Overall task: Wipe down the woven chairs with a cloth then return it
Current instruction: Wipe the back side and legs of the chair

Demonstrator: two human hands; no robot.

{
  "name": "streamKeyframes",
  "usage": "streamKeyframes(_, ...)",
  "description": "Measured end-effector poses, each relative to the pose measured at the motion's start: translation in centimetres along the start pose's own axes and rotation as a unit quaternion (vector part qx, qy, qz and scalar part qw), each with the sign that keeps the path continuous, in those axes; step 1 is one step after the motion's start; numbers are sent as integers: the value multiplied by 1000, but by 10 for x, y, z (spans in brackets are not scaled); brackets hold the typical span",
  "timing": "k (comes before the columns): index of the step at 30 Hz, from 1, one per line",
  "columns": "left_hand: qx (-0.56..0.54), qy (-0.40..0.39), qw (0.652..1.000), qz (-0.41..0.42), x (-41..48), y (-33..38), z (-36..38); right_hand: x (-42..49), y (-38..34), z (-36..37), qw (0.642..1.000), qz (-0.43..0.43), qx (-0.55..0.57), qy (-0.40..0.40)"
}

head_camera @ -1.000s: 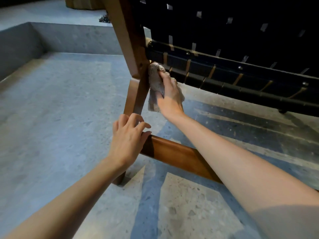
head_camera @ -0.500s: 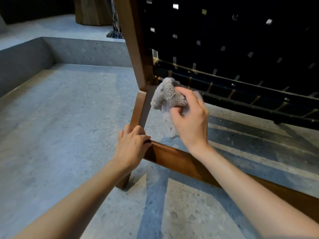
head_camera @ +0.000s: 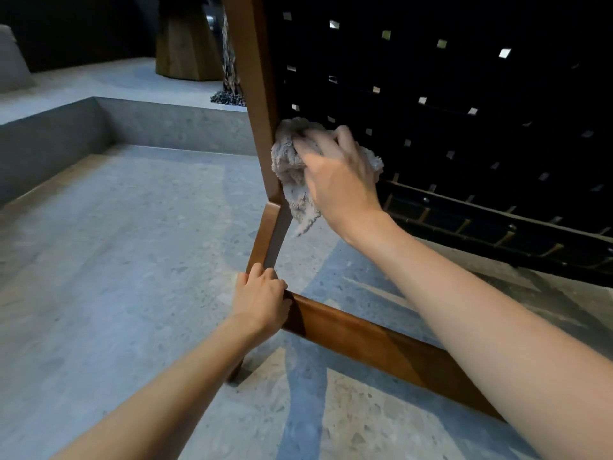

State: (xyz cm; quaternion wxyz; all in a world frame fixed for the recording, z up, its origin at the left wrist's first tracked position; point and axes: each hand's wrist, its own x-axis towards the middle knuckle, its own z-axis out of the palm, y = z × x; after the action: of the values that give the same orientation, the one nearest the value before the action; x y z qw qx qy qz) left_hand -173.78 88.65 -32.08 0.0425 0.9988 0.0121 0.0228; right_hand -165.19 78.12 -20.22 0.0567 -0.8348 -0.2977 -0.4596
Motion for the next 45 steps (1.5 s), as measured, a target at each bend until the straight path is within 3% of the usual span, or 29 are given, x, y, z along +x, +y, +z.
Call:
streamKeyframes(6, 3, -6, 1000, 6, 2, 3, 2, 1, -4, 0, 998, 17, -60, -32)
streamKeyframes(11, 14, -2, 999, 29, 0, 18, 3, 2, 0, -16, 987, 6, -33, -158)
streamKeyframes(18, -40, -3, 994, 102, -3, 50, 1, -26, 22, -52, 976, 29, -3, -214)
streamKeyframes(23, -111, -24, 983, 143, -6, 82, 4, -72, 52, -70, 984, 47, -41, -169)
streamKeyframes(30, -124, -38, 970, 208, -7, 150, 6, -139, 120, -134, 988, 77, -88, -99)
streamKeyframes(38, -151, -54, 941, 297, -21, 240, 12, -194, 189, -202, 958, 193, -148, -150)
streamKeyframes(45, -139, -59, 937, 315, -26, 269, 19, -246, 265, -250, 912, 325, -203, -146)
